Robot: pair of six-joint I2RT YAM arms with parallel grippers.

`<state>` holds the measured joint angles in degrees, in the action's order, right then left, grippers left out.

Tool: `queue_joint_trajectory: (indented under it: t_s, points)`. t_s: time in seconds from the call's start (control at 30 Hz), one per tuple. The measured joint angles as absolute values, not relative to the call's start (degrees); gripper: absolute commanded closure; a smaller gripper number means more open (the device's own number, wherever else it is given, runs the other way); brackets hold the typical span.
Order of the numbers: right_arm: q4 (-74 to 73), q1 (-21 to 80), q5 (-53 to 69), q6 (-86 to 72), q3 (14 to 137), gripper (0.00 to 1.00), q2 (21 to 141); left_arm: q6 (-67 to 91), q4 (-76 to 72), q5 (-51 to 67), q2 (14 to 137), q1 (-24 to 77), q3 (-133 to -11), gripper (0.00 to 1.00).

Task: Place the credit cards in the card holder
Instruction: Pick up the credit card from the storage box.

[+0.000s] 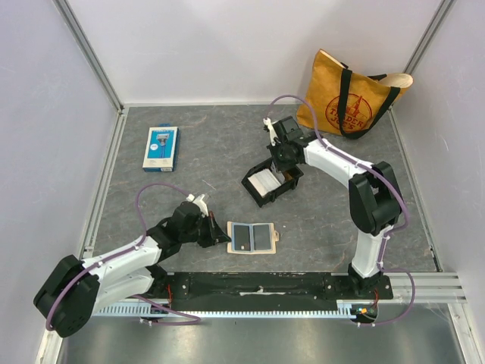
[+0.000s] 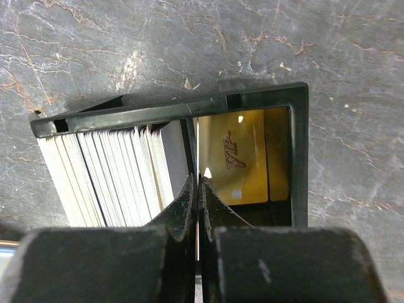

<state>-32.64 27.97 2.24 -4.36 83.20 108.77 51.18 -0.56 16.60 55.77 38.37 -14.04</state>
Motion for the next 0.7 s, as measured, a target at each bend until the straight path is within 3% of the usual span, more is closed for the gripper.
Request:
queue_joint_trajectory:
  t_s: [0.43, 0.7]
  points:
    - [-33.0, 32.6, -9.8, -5.5, 82.1, 1.00, 94.6, 51.2, -0.6, 16.7, 54.6, 38.4, -13.6, 0.98]
    - [-21.8, 42.0, -12.8, -21.4, 59.7, 1.00, 73.3, 51.2, -0.6, 16.9, 53.5, 38.4, -13.1, 0.98]
